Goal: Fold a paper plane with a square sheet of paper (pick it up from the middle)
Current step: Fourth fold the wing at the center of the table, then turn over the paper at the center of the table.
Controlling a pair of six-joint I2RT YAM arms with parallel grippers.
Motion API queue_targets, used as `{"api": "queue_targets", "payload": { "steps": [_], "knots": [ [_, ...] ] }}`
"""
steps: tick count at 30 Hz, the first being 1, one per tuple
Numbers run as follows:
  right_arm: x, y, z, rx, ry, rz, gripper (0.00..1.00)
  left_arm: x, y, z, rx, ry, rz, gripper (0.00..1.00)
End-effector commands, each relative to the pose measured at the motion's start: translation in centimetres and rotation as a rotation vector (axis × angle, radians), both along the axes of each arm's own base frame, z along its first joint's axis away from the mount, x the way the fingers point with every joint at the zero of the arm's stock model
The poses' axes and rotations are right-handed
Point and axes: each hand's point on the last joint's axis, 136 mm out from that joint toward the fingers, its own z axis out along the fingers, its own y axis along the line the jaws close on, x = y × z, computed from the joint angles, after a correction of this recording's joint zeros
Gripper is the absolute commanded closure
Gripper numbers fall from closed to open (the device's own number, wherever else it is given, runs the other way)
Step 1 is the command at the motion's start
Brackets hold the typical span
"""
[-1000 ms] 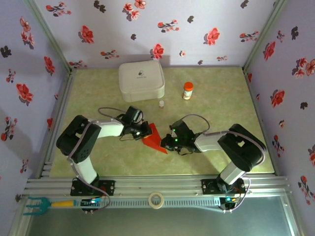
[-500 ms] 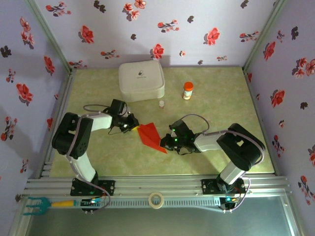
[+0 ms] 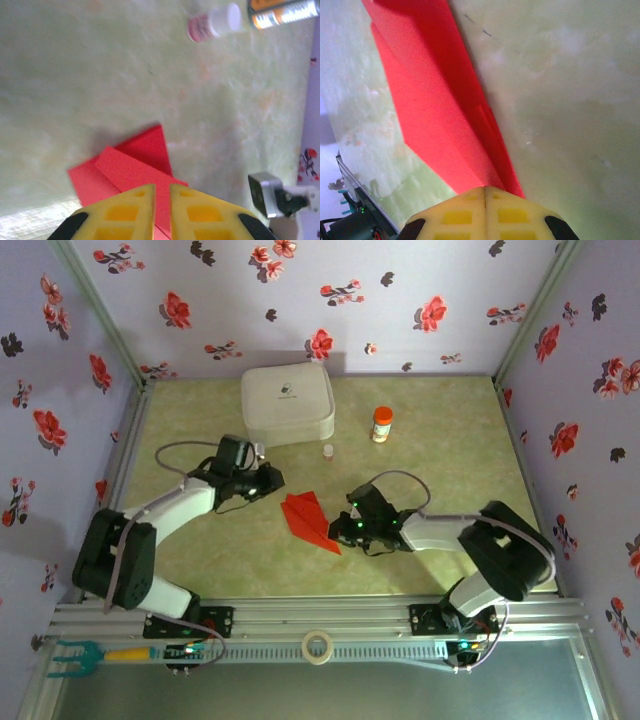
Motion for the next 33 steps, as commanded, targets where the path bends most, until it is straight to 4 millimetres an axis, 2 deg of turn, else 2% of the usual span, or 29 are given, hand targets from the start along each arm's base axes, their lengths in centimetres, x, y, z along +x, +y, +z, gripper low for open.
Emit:
{"api": "queue_targets", "payload": {
  "steps": [1,5,9,12,18,25,33],
  "knots": [
    [0.4,-1.9,1.0,-0.062,-0.036,-0.080,0.86,-2.4,-1.1,-1.6,0.011,0.040,-0.032,0.83],
    [-0.1,-3.7,1.5,-0.085,-0.039,-0.137,0.80,-3.7,-3.8,-2.2,0.012,0.039,-0.108,0.83],
    [-1.0,-4.2,1.4,-0.059,-0.013,-0.156,0.78,-4.1,-6.0,-3.1,0.028,0.055,-0.165,0.82],
    [-1.8,-4.3,1.0,-0.038,0.016,-0.160,0.73,-4.2,-6.9,-4.0,0.048,0.074,-0.190,0.83],
    [-3.4,-3.5,0.4,-0.017,0.063,-0.120,0.67,-4.3,-6.6,-6.4,0.111,0.115,-0.196,0.83],
    [-4.1,-3.1,-0.5,-0.028,0.090,-0.112,0.67,-5.2,-5.5,-9.4,0.177,0.172,-0.194,0.83],
    [-4.4,-2.7,-0.8,-0.004,0.115,-0.111,0.67,-5.8,-5.0,-10.4,0.192,0.200,-0.182,0.83]
  ]
}}
